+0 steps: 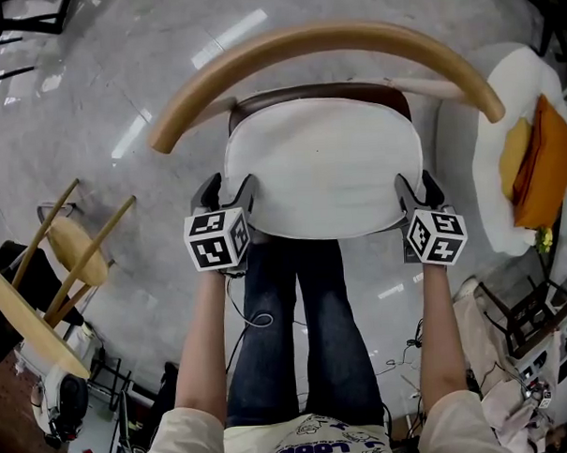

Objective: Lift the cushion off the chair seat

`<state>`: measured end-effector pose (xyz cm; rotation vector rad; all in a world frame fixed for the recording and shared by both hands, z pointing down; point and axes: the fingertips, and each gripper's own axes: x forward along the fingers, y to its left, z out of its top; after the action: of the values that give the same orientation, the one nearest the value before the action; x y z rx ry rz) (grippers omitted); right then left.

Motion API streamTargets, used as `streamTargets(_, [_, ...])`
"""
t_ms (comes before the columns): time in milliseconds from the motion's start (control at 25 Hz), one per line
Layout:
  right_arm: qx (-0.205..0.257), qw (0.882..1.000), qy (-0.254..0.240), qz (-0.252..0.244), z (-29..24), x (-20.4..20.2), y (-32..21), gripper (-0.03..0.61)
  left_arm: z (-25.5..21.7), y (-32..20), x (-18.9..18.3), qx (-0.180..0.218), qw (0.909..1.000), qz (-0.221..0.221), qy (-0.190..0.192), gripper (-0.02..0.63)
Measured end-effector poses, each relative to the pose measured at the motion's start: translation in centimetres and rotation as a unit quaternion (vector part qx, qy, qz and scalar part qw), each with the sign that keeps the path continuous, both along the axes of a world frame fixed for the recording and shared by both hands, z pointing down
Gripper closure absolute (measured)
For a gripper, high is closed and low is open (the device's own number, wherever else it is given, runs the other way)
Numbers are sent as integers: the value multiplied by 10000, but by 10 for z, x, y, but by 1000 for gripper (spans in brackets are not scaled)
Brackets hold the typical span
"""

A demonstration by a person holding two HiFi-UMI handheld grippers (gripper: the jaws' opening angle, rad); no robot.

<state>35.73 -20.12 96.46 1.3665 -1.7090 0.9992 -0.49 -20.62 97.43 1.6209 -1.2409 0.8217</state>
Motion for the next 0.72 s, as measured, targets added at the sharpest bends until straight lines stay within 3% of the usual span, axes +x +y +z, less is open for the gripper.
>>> streamTargets(160, [-52,9995,-255,176,5,4,1,288,3,0,3,-1,10000,-11,94,335])
streamTargets(360, [-115,9985,-501,208,7,1,1,310,3,0,8,-15,9999,83,122,385])
streamTargets(560, [-16,9998,-142,139,-2,-2,2,344,-4,0,9,-15,9998,195,-84,428])
streamTargets(720, [61,9994,173,294,-13,1,1,426,-9,-1,6,-132,9996,138,-215,473])
